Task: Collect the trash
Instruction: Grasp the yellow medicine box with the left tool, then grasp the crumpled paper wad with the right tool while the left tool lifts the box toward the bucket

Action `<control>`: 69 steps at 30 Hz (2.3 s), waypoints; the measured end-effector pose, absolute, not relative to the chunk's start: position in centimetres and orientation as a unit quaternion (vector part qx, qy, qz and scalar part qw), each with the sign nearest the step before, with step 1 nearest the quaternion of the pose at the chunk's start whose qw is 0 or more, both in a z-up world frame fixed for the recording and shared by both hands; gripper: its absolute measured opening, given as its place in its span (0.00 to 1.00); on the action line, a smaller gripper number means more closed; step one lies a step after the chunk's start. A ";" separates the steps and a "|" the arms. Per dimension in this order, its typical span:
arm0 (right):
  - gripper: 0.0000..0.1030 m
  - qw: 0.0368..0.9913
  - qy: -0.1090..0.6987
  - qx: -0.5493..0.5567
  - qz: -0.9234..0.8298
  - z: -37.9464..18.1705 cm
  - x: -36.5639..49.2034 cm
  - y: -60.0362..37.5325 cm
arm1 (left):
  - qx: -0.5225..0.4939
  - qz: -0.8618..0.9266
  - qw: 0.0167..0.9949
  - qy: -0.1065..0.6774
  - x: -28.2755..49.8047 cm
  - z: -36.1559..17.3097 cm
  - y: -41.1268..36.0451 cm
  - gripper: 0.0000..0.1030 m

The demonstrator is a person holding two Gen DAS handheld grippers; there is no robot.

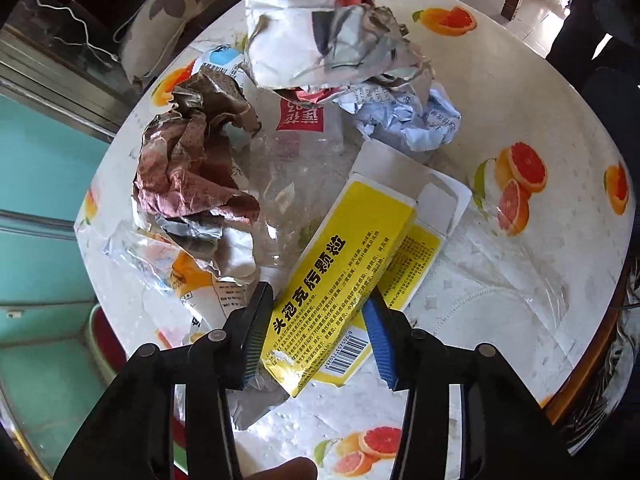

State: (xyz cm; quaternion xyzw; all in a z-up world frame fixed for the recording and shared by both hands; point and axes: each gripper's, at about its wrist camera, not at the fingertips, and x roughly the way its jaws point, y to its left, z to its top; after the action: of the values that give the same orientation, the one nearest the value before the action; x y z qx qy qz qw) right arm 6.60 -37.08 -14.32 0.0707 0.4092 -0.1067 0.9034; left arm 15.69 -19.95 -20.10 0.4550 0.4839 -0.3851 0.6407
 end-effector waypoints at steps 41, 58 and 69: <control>0.94 0.896 0.422 -0.137 -0.008 -19.7 19.5 -27.8 | 0.073 -0.230 0.862 0.446 9.7 -9.4 -2.0 0.25; 0.43 0.922 0.367 -0.126 0.005 -9.5 14.4 -24.0 | 0.000 -0.138 0.907 0.398 11.4 -7.4 4.5 0.25; 0.43 0.933 0.340 -0.097 0.065 -4.2 13.5 -15.5 | -0.016 -0.045 0.923 0.382 17.7 -8.4 11.0 0.25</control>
State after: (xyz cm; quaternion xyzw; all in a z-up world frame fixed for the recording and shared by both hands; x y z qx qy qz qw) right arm 13.51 -15.49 -4.18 -0.0969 0.3402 0.0650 0.9331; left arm 17.70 11.04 -8.41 -0.0159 0.3819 -0.0454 0.9230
